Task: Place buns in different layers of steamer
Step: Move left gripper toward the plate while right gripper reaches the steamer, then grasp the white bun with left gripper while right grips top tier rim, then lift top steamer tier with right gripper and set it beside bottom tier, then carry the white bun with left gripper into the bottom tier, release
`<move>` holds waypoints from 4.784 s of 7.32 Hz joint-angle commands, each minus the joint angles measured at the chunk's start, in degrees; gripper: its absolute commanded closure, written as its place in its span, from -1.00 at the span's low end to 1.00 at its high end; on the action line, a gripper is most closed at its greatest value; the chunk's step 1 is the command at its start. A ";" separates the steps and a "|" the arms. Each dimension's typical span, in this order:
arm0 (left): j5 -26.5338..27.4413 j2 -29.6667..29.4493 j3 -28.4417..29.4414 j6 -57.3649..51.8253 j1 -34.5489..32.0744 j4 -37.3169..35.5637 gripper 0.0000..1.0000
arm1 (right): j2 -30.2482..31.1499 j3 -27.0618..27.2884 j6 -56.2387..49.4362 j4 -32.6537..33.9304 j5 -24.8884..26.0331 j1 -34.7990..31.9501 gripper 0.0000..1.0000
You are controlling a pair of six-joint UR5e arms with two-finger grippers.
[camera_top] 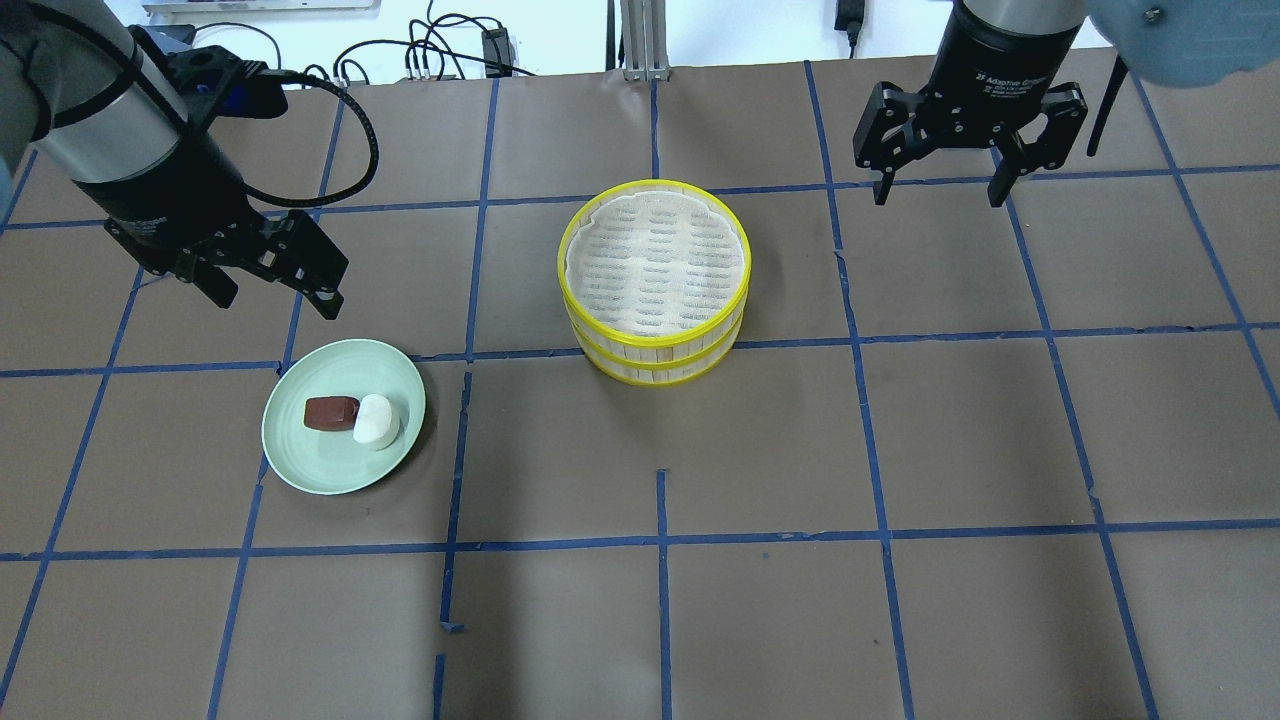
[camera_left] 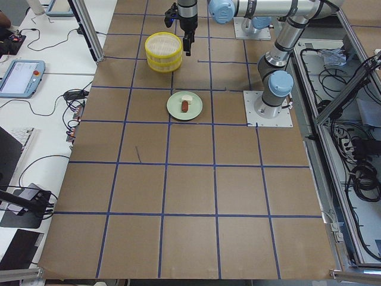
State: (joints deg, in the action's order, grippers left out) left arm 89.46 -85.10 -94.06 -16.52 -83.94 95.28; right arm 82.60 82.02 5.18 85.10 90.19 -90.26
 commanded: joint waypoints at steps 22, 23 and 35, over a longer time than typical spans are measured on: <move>-5.61 -24.06 -15.02 0.09 4.31 -25.50 -0.99 | -10.65 7.37 11.91 23.32 0.07 -10.65 0.96; -5.44 -24.06 -15.01 0.09 4.31 -25.50 -0.99 | -6.79 7.37 8.21 19.09 -0.10 -7.85 0.96; -0.96 -22.13 -18.79 0.09 5.01 -28.82 1.00 | 2.75 0.07 -5.80 -2.57 4.20 4.92 0.93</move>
State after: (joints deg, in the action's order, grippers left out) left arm 88.16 -107.47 -112.85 -16.55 -78.93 67.79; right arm 85.54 81.82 -0.61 82.56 94.36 -85.22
